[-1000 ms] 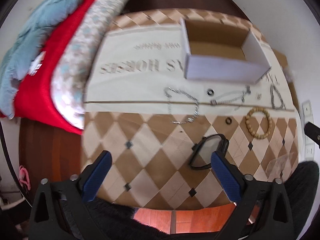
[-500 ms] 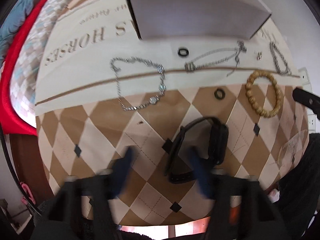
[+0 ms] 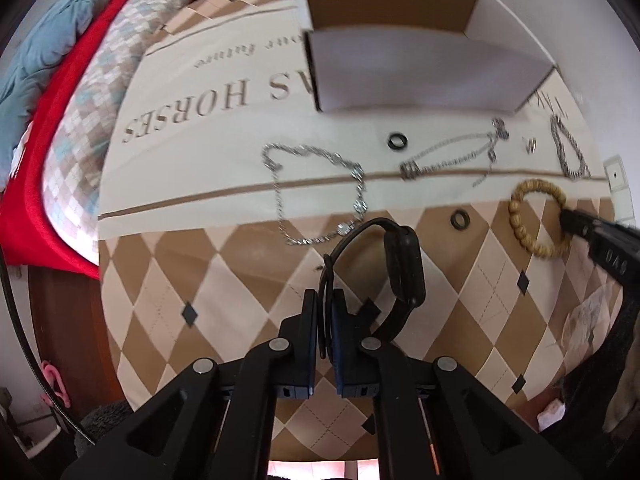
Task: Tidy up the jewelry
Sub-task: 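Grasp the wooden bead bracelet with the right tool while the left tool lifts the watch, then lower the watch and bead bracelet into the white box and open both tools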
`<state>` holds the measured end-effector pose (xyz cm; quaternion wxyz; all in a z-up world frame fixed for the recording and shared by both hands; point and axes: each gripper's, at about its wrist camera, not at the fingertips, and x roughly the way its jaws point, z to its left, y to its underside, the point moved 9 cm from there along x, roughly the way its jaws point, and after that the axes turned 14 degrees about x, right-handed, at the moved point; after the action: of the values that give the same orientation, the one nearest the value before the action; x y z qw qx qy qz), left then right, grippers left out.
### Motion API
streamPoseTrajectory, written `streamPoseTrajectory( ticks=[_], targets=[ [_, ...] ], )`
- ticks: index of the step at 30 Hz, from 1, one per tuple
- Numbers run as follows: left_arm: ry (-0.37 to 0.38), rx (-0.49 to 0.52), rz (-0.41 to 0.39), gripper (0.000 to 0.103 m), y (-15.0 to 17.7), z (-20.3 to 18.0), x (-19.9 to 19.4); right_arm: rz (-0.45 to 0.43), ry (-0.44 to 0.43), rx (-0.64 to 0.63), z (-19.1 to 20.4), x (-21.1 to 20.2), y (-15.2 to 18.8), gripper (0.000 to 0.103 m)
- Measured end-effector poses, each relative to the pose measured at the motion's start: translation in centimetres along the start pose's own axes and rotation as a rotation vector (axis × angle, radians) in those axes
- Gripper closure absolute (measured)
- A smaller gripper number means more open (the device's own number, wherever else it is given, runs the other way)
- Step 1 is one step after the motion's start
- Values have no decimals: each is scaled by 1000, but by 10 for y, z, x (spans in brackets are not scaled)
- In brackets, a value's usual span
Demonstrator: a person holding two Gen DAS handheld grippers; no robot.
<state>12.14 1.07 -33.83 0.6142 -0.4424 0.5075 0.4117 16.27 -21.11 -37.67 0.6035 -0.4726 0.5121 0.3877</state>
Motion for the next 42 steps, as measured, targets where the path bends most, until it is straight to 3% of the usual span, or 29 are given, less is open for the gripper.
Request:
streamPoseTrajectory(
  ticks=[6, 13, 26, 34, 42],
  targets=[
    [-14, -31, -54, 99, -9, 16, -29, -16, -73, 23, 8, -22, 1, 93],
    [-14, -48, -147, 99, -34, 16, -67, -83, -181, 22, 20, -85, -16, 94],
    [-12, -39, -311, 99, -130, 21, -125, -229, -330, -12, 49, -190, -106, 93],
    [40, -63, -254, 99, -178, 42, -88, -159, -331, -44, 83, -155, -148, 94],
    [108, -72, -151, 99, -195, 50, -36, -88, -337, -50, 105, -118, -164, 93]
  ],
)
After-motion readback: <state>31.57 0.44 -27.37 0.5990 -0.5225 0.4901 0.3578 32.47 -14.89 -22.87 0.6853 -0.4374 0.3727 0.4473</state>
